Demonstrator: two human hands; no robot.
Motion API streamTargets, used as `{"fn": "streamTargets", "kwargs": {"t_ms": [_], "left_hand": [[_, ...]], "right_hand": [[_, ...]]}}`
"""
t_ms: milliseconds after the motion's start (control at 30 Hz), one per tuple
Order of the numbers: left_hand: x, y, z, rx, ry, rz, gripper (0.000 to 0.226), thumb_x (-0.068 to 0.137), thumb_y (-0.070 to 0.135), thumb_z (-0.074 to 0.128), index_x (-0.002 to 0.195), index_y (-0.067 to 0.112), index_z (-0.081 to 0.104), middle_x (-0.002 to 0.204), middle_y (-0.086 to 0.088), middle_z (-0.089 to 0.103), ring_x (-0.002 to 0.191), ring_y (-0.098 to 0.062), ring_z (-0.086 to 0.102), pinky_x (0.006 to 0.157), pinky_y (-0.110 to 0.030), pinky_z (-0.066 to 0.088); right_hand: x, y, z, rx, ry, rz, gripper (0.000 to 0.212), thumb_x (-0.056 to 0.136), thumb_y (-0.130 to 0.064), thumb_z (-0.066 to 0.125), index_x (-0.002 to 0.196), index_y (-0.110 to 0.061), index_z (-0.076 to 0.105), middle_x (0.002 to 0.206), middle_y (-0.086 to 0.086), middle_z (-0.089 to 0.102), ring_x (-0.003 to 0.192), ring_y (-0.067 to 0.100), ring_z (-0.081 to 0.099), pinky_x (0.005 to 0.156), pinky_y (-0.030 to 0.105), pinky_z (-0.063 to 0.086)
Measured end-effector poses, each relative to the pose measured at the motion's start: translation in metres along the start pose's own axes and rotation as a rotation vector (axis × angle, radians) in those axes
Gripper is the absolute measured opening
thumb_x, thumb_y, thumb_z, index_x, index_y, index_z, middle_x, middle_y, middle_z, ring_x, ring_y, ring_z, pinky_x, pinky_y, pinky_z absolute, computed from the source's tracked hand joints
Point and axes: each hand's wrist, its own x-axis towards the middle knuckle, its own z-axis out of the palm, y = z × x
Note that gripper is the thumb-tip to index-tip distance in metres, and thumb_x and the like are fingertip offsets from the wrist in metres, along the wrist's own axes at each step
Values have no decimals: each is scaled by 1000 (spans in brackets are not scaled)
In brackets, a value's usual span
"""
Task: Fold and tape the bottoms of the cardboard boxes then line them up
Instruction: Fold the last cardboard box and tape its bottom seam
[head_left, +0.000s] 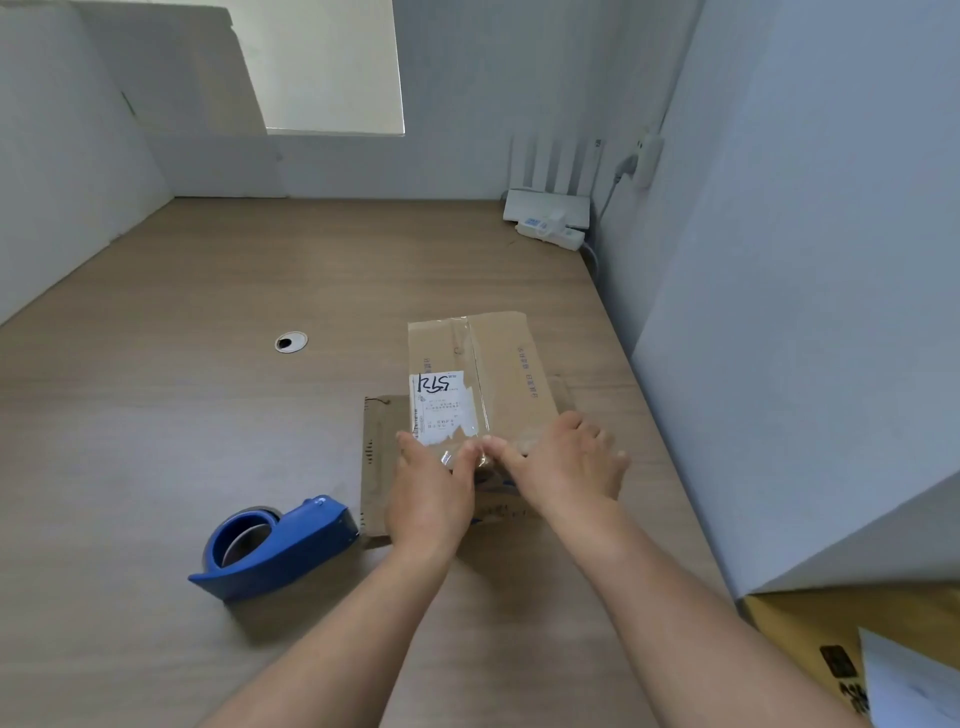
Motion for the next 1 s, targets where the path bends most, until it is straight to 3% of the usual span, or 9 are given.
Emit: {"fn": "streamTargets", "kwargs": {"t_ms": [167, 267, 367, 433, 500, 600, 700, 833, 1000], "left_hand": [[2, -12, -4, 10, 35, 72, 56, 99, 46, 36, 143, 12, 30, 129, -8, 57, 113, -32, 54, 89, -43, 47], [3, -15, -12, -60, 29, 131, 34, 101, 38, 33, 121, 14, 46, 117, -5, 62, 93, -27, 57, 78, -42, 50], [3, -14, -17, -17, -22, 165, 34, 101, 40, 32, 119, 14, 43, 119, -6, 60, 86, -22, 53, 67, -34, 43], [6, -12, -19, 138, -58, 158, 57, 90, 61, 42, 122, 14, 40, 115, -6, 62, 88, -24, 57, 64, -32, 42], [9, -10, -20, 322, -47, 137, 81, 74, 78, 48, 122, 14, 38, 106, -5, 65, 88, -26, 61, 61, -31, 41], [11, -6, -23, 434, -10, 163, 78, 70, 81, 47, 110, 14, 40, 96, -6, 66, 85, -26, 61, 60, -31, 39], [15, -11, -30, 512, -30, 246, 72, 77, 74, 45, 114, 13, 40, 95, -7, 67, 86, -28, 63, 61, -31, 41], [25, -34, -40, 331, -142, 335, 61, 90, 54, 48, 140, 24, 32, 106, -2, 69, 94, -27, 62, 70, -32, 46], [26, -52, -42, -101, -276, 328, 57, 97, 35, 49, 148, 37, 25, 123, 13, 60, 106, -14, 60, 89, -23, 46]], "right_hand": [[11, 25, 10, 252, 37, -97, 51, 93, -54, 46, 106, -4, 52, 113, 14, 59, 106, 32, 52, 85, 36, 39], [18, 40, 4, 328, -24, -162, 33, 99, -39, 42, 88, -9, 50, 97, 12, 60, 90, 31, 54, 72, 35, 36], [21, 46, -9, 279, -113, -239, 39, 95, -49, 45, 81, -13, 49, 85, 7, 60, 81, 26, 53, 63, 32, 33], [20, 42, -17, 124, -131, -289, 57, 75, -73, 54, 88, -17, 54, 86, 0, 62, 83, 23, 58, 62, 31, 37], [19, 34, -22, -65, -92, -321, 75, 64, -82, 56, 102, -18, 55, 97, 0, 64, 93, 23, 61, 66, 30, 38], [20, 30, -23, -110, -54, -361, 76, 70, -78, 55, 109, -13, 52, 107, 4, 64, 99, 25, 60, 67, 30, 37], [27, 44, -18, -41, -96, -461, 59, 79, -68, 54, 97, -13, 47, 100, 6, 61, 92, 27, 57, 67, 33, 36], [34, 58, -11, 91, -160, -528, 42, 88, -52, 56, 78, -16, 36, 71, -9, 39, 75, 19, 44, 65, 31, 29], [26, 72, 5, 479, -150, -480, 18, 94, -20, 57, 90, -4, 62, 79, 1, 59, 76, 21, 52, 65, 27, 39]]}}
